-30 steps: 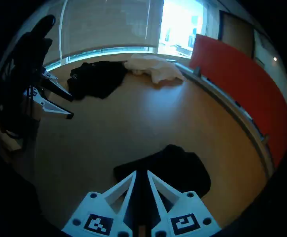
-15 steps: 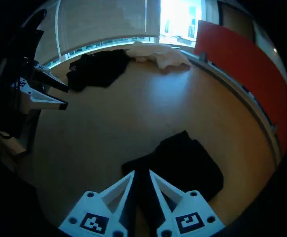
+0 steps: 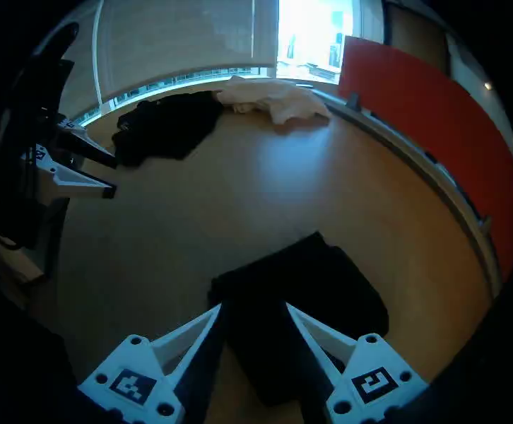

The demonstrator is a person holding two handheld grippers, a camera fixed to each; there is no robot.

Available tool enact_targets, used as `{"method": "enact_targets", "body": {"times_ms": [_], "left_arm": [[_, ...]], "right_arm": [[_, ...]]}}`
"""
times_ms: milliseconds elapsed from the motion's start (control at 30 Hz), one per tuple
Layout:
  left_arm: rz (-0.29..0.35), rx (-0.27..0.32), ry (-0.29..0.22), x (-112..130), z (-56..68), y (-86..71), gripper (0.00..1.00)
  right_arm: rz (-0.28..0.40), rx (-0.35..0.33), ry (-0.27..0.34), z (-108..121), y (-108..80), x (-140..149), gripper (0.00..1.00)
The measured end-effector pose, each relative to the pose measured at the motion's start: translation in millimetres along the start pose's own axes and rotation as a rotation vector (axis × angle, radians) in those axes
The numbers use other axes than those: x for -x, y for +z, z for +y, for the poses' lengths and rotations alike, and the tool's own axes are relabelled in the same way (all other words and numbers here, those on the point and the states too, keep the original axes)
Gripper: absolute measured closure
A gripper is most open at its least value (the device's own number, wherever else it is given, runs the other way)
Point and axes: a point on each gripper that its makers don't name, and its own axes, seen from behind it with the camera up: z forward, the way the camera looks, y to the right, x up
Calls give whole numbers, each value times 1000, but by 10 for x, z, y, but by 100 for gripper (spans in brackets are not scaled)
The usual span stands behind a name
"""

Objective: Fold towel

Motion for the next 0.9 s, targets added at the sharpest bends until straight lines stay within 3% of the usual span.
{"method": "enact_targets", "body": {"times_ms": [100, 400, 900], "left_arm": [[0, 0, 2, -4, 0, 4, 6], [-3, -3, 7, -12, 5, 23, 6], [-9, 3, 18, 0, 70, 57, 6]], "right_arm": [[-4, 7, 6, 19, -35, 47, 40], [-30, 50, 41, 125, -229, 366, 32], [-64, 83, 88, 160, -399, 765, 31]]}}
